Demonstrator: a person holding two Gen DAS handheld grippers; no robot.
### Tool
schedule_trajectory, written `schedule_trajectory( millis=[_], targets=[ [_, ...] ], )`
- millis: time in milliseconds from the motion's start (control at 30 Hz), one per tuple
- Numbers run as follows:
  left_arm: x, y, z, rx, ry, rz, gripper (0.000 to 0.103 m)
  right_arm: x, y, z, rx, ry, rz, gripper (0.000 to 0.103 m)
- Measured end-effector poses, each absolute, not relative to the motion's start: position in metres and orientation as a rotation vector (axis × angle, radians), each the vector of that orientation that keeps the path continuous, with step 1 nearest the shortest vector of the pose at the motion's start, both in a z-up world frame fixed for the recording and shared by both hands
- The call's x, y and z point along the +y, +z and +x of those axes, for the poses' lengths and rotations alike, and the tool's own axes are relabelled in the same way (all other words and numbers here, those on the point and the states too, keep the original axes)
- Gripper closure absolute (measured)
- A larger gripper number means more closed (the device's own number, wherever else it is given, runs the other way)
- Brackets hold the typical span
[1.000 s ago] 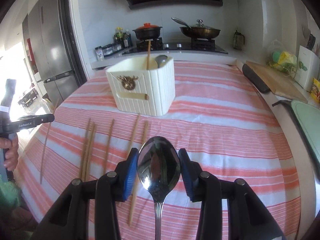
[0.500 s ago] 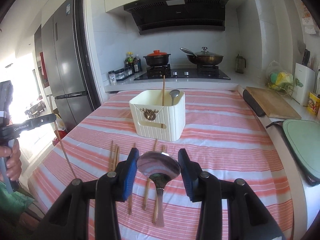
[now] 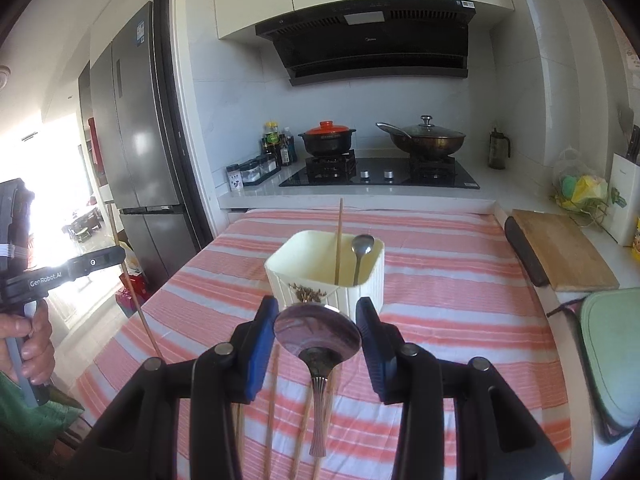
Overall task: Organize utensils
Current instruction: 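Lift the chopstick and spoon and lower them into the white caddy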
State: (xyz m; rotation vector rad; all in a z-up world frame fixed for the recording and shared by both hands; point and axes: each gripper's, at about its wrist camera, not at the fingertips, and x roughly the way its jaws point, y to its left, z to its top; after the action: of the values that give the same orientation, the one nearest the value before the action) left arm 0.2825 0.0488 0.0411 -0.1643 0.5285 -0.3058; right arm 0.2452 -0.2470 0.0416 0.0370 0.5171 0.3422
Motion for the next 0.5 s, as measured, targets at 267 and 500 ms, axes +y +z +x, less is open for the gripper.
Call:
schedule_trajectory(
  millis=[267,500],
  targets=[
    [0.027,0.095,0.362,0.424,-0.315,-0.181,0.099,-0.233,0.099,0.323,0.426,0.332,0.025,0.062],
    [-0.001,0.073,0.421,0.422,-0.285,-0.166,0.099,-0.225,0.094,0.380,0.374,0.308,0.017,0.062]
  ],
)
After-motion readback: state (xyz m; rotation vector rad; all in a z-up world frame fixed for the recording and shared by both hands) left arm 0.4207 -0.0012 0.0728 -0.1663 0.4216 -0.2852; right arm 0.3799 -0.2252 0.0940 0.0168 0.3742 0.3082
